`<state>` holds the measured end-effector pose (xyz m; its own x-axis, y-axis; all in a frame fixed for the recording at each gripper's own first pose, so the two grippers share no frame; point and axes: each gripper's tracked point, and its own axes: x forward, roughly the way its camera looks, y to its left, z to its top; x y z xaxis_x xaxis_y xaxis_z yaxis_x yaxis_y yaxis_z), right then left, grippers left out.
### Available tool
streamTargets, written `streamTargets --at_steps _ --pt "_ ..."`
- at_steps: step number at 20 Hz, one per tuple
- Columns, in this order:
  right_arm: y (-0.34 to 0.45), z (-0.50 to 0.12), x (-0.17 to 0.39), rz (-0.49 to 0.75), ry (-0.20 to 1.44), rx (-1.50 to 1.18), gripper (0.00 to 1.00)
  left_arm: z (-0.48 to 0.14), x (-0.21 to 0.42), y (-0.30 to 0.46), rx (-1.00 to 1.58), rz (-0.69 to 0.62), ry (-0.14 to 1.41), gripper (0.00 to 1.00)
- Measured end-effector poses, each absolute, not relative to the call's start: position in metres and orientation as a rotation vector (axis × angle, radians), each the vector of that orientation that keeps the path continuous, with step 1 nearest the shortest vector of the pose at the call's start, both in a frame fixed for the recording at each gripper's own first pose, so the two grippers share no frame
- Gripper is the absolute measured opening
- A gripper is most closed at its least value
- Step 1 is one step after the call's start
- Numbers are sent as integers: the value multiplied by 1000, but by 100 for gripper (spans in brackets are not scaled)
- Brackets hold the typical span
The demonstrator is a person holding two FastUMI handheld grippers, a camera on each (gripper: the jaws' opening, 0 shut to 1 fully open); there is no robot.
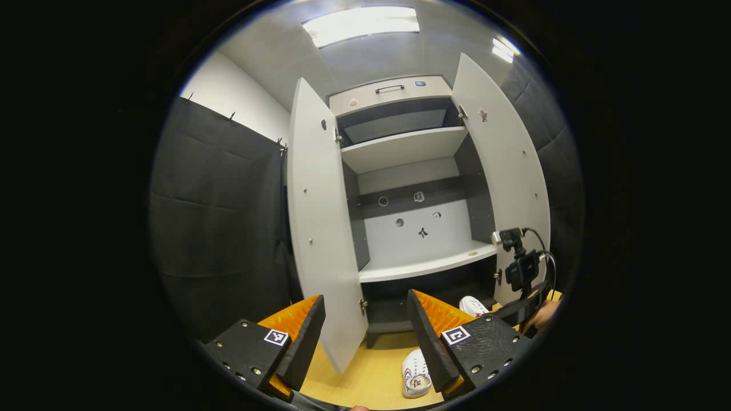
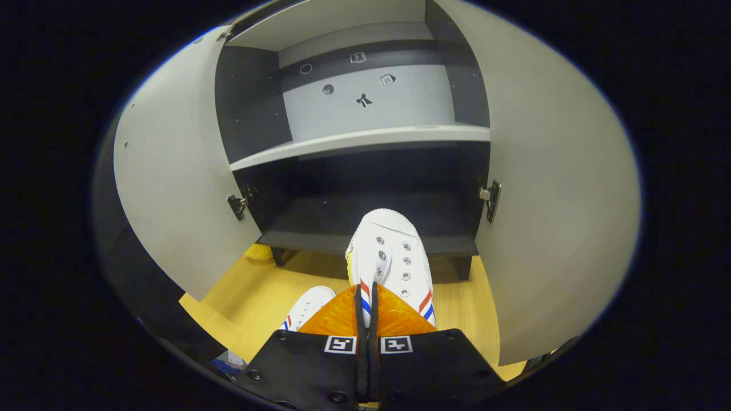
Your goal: Grab one shoe with the right hand and put it into the shoe cabinet, grab the other shoe with the left hand and put it into the shoe cabinet; then close the right door with the right hand and the left door with the left hand.
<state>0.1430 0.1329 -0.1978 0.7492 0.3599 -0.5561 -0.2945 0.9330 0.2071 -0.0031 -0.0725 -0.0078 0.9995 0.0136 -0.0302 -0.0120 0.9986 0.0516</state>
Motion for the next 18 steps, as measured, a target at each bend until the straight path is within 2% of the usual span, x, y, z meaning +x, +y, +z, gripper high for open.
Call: streamTargets --at_steps 7,15,16,18 --pt "142 -105 170 354 467 135 1 -9 16 -76 42 -65 1 78" --pt "149 -41 225 312 366 118 1 -25 41 -69 10 -114 16 78" --pt "150 -34 234 307 357 120 5 -27 43 -69 7 -122 19 78" --pt "154 -23 253 296 341 116 1 -31 48 -69 -2 -136 22 78"
